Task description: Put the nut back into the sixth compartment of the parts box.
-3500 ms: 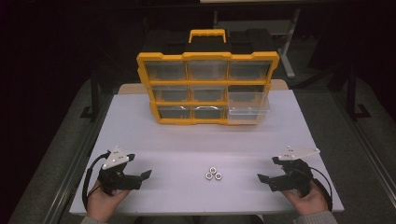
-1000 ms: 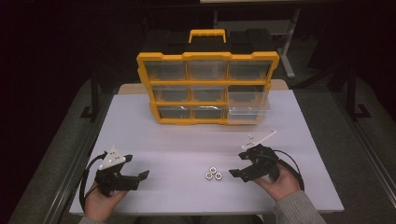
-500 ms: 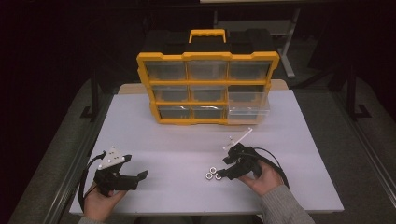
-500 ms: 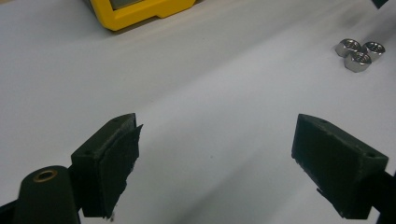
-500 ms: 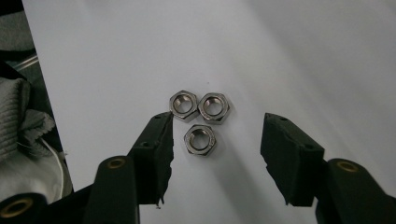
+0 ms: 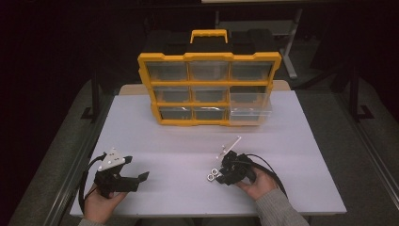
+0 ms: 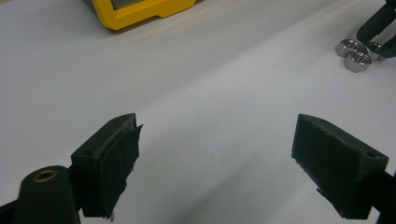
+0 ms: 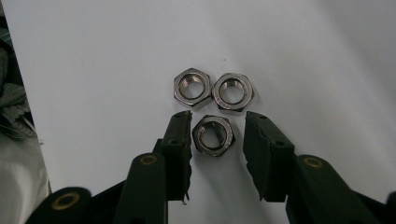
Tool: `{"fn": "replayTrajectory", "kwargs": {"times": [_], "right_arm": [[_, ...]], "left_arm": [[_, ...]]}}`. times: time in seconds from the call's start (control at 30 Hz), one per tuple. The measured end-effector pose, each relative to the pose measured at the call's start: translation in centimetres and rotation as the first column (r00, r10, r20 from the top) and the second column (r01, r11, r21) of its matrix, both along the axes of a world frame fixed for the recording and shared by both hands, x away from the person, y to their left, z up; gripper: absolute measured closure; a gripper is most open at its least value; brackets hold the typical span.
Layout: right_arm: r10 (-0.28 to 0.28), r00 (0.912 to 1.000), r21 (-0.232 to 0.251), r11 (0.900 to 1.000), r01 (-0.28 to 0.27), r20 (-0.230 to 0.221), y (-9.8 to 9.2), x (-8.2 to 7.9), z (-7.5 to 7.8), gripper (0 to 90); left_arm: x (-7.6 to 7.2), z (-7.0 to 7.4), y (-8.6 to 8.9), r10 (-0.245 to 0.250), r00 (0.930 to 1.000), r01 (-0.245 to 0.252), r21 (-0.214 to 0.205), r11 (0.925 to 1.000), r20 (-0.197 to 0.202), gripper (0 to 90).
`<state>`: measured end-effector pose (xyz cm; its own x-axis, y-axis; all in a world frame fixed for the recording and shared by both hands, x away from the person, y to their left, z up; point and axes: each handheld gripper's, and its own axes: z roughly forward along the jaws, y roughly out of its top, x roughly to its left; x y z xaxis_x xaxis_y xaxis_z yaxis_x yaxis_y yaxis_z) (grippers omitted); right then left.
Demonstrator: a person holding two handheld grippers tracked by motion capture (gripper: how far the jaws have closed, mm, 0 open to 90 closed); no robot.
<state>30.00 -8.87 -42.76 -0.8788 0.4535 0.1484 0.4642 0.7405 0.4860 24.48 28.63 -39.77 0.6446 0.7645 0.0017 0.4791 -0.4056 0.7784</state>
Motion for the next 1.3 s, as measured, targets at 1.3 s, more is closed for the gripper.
{"fn": "replayTrajectory", "kwargs": {"times": [1.3], "right_arm": [[0.075,0.9943,0.085,0.9931,-0.081,0.076,-3.0,2.3,8.4,69.0]], "left_arm": [[0.1,0.0,0.0,0.008,1.0,-0.008,-0.002,1.0,0.004,14.6]]}}
